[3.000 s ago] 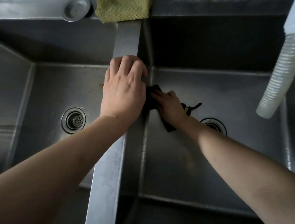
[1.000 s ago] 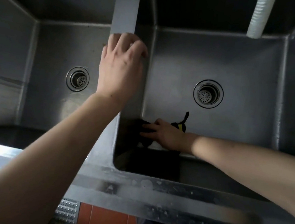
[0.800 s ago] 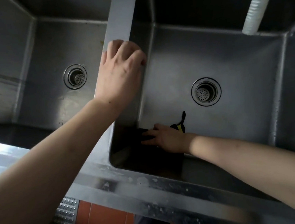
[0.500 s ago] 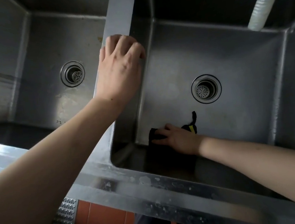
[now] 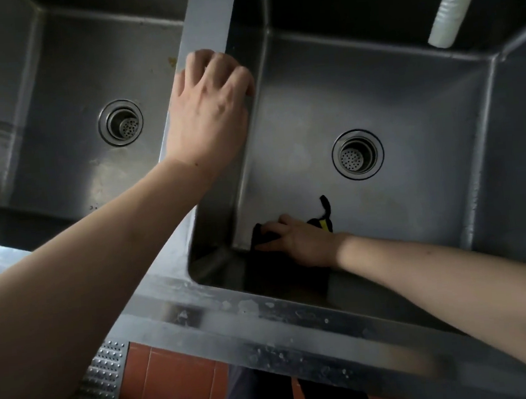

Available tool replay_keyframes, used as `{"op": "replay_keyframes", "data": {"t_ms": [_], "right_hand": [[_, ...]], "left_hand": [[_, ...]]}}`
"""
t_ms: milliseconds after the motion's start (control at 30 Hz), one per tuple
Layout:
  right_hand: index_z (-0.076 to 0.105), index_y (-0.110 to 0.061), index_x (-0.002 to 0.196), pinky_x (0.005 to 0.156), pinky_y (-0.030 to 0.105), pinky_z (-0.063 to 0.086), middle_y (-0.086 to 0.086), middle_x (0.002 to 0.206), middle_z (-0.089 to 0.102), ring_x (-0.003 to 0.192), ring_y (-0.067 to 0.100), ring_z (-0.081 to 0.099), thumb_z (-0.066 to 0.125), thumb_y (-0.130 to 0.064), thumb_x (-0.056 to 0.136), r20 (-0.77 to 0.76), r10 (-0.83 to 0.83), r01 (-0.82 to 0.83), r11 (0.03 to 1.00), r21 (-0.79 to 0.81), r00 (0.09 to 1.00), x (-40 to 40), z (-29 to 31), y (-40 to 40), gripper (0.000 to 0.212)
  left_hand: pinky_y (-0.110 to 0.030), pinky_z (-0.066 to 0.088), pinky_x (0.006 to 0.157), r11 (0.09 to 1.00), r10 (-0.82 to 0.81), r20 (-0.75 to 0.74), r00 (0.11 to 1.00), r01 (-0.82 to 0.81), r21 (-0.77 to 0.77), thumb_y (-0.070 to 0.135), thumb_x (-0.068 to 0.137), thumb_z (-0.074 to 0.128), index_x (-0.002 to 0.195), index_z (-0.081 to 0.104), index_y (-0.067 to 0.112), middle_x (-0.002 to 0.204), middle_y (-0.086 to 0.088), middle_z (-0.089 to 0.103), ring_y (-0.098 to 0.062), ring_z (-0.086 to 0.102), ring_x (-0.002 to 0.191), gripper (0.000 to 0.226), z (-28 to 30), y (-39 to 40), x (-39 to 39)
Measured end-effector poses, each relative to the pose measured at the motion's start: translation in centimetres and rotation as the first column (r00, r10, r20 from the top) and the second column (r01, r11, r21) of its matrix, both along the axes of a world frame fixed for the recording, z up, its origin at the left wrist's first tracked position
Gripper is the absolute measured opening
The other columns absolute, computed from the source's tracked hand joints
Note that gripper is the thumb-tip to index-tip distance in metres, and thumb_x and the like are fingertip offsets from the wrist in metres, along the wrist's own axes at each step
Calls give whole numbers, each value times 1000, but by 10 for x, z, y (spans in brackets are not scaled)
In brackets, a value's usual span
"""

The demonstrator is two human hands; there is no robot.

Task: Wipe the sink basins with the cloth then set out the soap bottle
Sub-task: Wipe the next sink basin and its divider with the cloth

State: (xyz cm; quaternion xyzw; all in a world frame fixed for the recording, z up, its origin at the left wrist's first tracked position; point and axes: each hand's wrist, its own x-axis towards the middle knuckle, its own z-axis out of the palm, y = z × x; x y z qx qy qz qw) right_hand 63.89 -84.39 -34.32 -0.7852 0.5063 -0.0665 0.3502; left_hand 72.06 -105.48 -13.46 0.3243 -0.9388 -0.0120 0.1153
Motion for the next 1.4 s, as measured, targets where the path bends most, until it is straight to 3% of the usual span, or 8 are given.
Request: {"op": "replay_keyframes", "data": {"t_ms": [367, 500, 600, 733, 900, 1033, 1233, 1400], "right_hand": [[48, -44, 150, 88, 48, 56, 5, 157, 39, 134, 33, 41, 56, -13, 102, -114, 18, 0, 988, 152, 993, -96, 9, 92, 57], [47, -42, 150, 82, 47, 59, 6, 155, 38, 133, 34, 42, 67, -5, 93, -137, 54, -46, 997, 63, 989, -80, 1, 75, 70], [54, -34, 148, 81, 44, 57, 12, 151, 46, 123, 37, 50, 65, -9, 93, -109, 34, -38, 999, -33, 993, -51, -1, 40, 61], [60, -27, 144, 91, 40, 50, 16, 145, 53, 111, 38, 52, 52, -6, 96, -20, -209, 204, 970, -133, 978, -28, -4, -19, 53], [63, -20, 142, 93, 46, 47, 20, 135, 60, 103, 44, 54, 58, 0, 90, -13, -701, 678, 695, -237, 714, -82, -6, -70, 56], [57, -15, 147, 102, 41, 38, 17, 147, 54, 117, 43, 50, 56, -6, 98, -71, -839, 811, 541, -225, 540, -126, -13, -80, 50], [67, -12, 136, 88, 41, 44, 17, 137, 64, 91, 42, 59, 66, -5, 94, 16, -567, 539, 773, -335, 823, -76, -25, -25, 42], [66, -13, 136, 87, 38, 50, 14, 140, 62, 95, 35, 57, 46, -10, 100, 52, -162, 170, 932, -319, 985, -36, -24, 22, 41]], "left_hand": [[-45, 37, 94, 1000, -19, 60, 998, 18, 6, 21, 90, 46, 105, 65, 13, 120, -6, 60, -38, 45, 122, 25, 1, 3, 0], [-44, 36, 94, 1000, -3, 44, 999, 2, 11, 21, 90, 47, 102, 64, 14, 119, -6, 60, -38, 45, 122, 22, 1, 2, 1], [-44, 36, 92, 1000, -4, 51, 999, 4, -3, 20, 88, 47, 102, 64, 14, 118, -6, 60, -38, 45, 121, 23, 1, 2, 0], [-44, 36, 93, 1000, -8, 65, 998, 9, -27, 17, 88, 49, 103, 64, 14, 119, -7, 60, -37, 45, 122, 21, -3, 2, 1], [-44, 37, 91, 999, 1, 67, 998, 2, -38, 15, 87, 49, 101, 64, 14, 118, -6, 61, -37, 45, 122, 21, -3, 2, 2], [-45, 37, 93, 1000, -3, 67, 998, 5, -29, 19, 88, 47, 101, 64, 13, 117, -6, 60, -37, 45, 121, 23, -2, 3, 1], [-46, 37, 93, 1000, -14, 93, 996, 16, -20, 18, 86, 47, 102, 64, 13, 117, -8, 60, -38, 44, 122, 23, 0, 5, 1], [-47, 36, 94, 1000, -10, 105, 994, 9, 10, 19, 85, 47, 101, 64, 12, 117, -8, 60, -38, 42, 123, 24, 2, 5, 1]]}}
